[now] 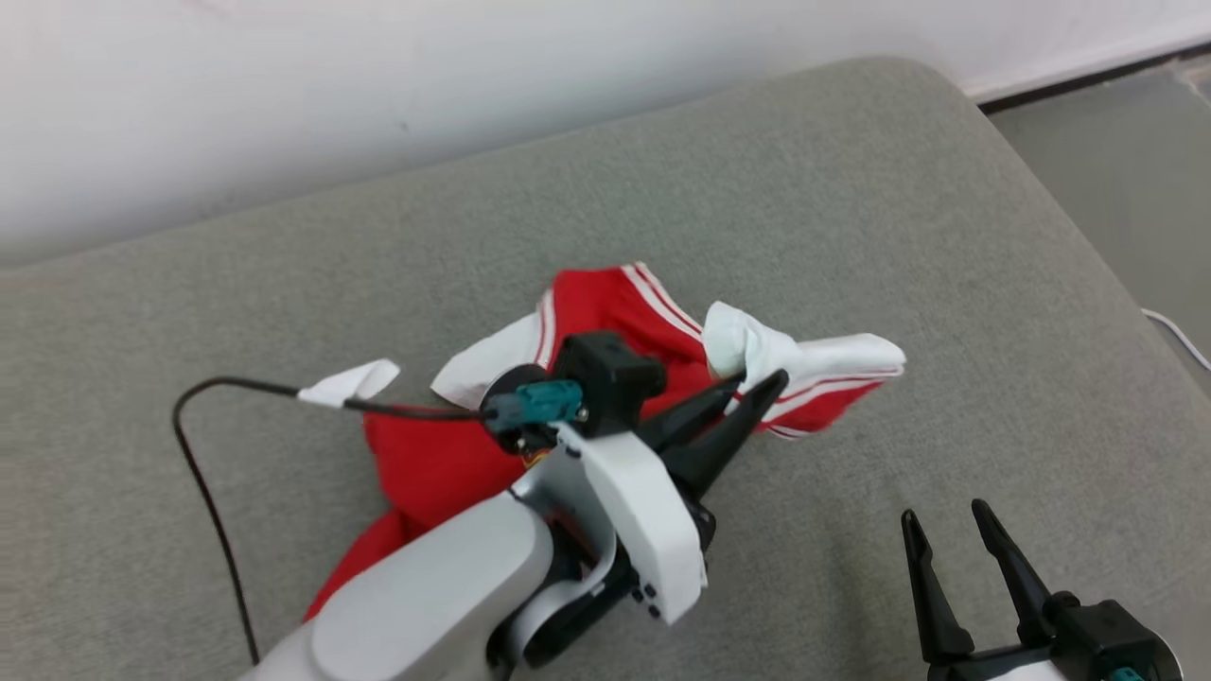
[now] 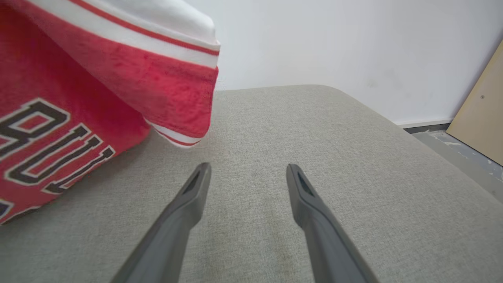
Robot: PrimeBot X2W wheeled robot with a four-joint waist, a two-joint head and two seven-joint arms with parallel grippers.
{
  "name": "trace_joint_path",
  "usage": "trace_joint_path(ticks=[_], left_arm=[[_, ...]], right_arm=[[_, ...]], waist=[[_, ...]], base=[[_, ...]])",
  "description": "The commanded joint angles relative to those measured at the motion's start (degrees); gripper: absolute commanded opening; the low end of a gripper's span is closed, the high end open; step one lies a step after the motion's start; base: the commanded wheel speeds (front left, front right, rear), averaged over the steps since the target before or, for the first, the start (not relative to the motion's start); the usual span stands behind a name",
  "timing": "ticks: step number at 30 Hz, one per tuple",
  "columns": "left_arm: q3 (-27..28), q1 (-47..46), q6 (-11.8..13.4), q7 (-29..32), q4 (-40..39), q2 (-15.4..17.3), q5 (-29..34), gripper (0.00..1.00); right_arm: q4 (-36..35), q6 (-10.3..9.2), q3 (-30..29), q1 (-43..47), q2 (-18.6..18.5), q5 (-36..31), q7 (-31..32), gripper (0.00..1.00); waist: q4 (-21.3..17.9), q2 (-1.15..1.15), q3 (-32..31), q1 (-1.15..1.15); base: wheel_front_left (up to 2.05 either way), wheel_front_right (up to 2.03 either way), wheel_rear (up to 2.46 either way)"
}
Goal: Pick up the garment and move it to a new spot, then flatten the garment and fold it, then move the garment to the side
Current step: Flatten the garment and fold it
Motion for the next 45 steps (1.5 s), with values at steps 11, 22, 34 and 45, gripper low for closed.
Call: trace_joint_path(ticks=[11, 22, 34, 45], left_arm=[[2.3, 6.5, 3.0, 2.1, -20.6, 5.6, -5.4, 0.0], [7.5, 9.1, 4.4, 2.5, -32.9, 10.6, -10.6, 0.0], [18.3, -0.2, 6.1, 5.6, -19.4, 17.5, -12.2, 0.0], [21.4, -7.1, 4.2, -1.5, 8.6, 22.8, -3.7, 0.0]], right_arm=[[1.3, -0.14, -1.0, 2.4, -0.1, -2.1, 0.0, 1.0], [1.3, -0.14, -1.2, 2.7, -0.6, -2.5, 0.0, 1.0], [1.1, -0.14, 0.1, 0.6, -0.2, -1.5, 0.0, 1.0], [0.3, -0.14, 1.8, -1.2, 0.0, 1.0, 0.0, 1.0]], waist=[[2.1, 0.0, -5.1, 0.0], [1.3, 0.0, -5.6, 0.0], [-2.4, 0.0, -1.3, 0.0], [-5.5, 0.0, 5.4, 0.0]], base=[[0.0, 0.0, 0.0], [0.0, 0.0, 0.0], [0.0, 0.0, 0.0], [0.0, 0.0, 0.0]])
